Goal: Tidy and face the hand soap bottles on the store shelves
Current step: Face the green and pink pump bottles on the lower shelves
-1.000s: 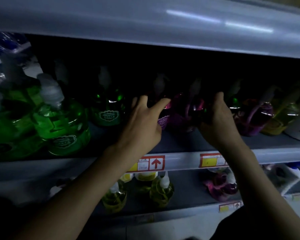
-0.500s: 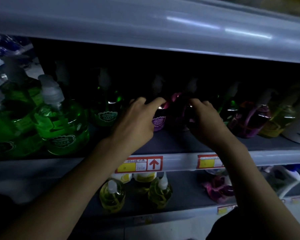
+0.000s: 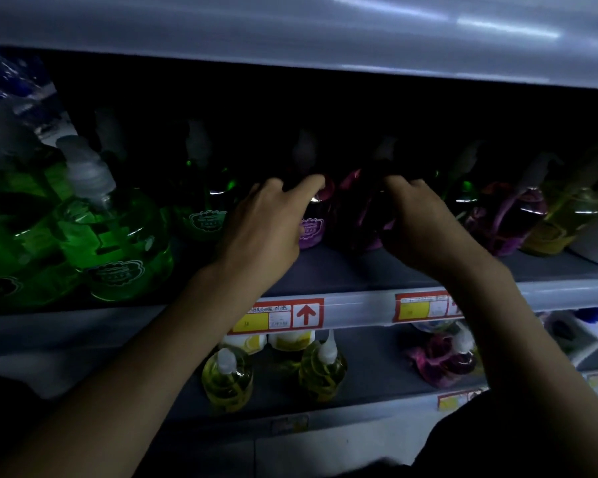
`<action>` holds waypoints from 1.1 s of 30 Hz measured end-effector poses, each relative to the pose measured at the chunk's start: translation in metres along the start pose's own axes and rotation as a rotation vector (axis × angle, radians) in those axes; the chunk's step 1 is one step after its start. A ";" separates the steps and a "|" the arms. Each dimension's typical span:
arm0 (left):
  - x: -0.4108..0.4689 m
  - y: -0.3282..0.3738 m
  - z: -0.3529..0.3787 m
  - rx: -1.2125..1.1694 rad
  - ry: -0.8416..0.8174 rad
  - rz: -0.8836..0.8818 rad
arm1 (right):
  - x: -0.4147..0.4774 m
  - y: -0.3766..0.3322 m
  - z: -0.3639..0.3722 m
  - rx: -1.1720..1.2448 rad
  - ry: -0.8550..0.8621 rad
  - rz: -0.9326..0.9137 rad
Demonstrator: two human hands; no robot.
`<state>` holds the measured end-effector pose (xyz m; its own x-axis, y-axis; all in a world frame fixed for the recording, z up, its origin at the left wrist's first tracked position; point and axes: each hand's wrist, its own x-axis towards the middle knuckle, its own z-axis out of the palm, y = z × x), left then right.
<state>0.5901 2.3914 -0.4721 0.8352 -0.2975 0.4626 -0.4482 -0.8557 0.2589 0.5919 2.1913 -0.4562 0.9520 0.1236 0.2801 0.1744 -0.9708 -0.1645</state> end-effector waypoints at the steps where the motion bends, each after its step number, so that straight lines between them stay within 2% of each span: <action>1: 0.000 0.000 0.000 0.000 -0.001 0.001 | -0.002 0.002 -0.001 -0.047 0.002 0.009; 4: 0.000 0.001 0.000 0.013 0.004 -0.008 | -0.006 0.000 0.001 -0.224 0.010 0.012; 6: 0.000 0.001 0.000 0.018 -0.001 -0.019 | -0.004 -0.003 0.000 -0.243 0.007 -0.014; 12: -0.004 0.001 -0.010 -0.080 -0.030 -0.028 | -0.011 0.006 -0.007 0.190 -0.062 -0.164; 18: -0.019 0.006 -0.018 -0.061 -0.003 0.050 | -0.033 0.014 -0.004 0.395 0.004 -0.279; 22: -0.031 0.006 -0.021 -0.115 -0.004 0.073 | -0.041 0.019 -0.001 0.473 0.026 -0.272; 24: -0.034 0.007 -0.020 -0.125 -0.003 0.067 | -0.046 0.013 0.005 0.365 -0.005 -0.213; 27: -0.036 0.007 -0.018 -0.107 -0.009 0.072 | -0.048 0.002 0.010 0.165 0.071 -0.130; 29: -0.036 0.004 -0.019 -0.137 -0.030 0.070 | -0.045 0.005 0.004 0.250 0.060 -0.180; 33: -0.033 -0.002 -0.023 -0.219 -0.051 0.076 | -0.039 0.033 -0.016 0.566 -0.085 -0.255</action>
<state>0.5564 2.4122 -0.4684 0.8086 -0.3834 0.4463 -0.5646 -0.7189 0.4054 0.5567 2.1515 -0.4572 0.8756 0.3751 0.3044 0.4827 -0.6525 -0.5842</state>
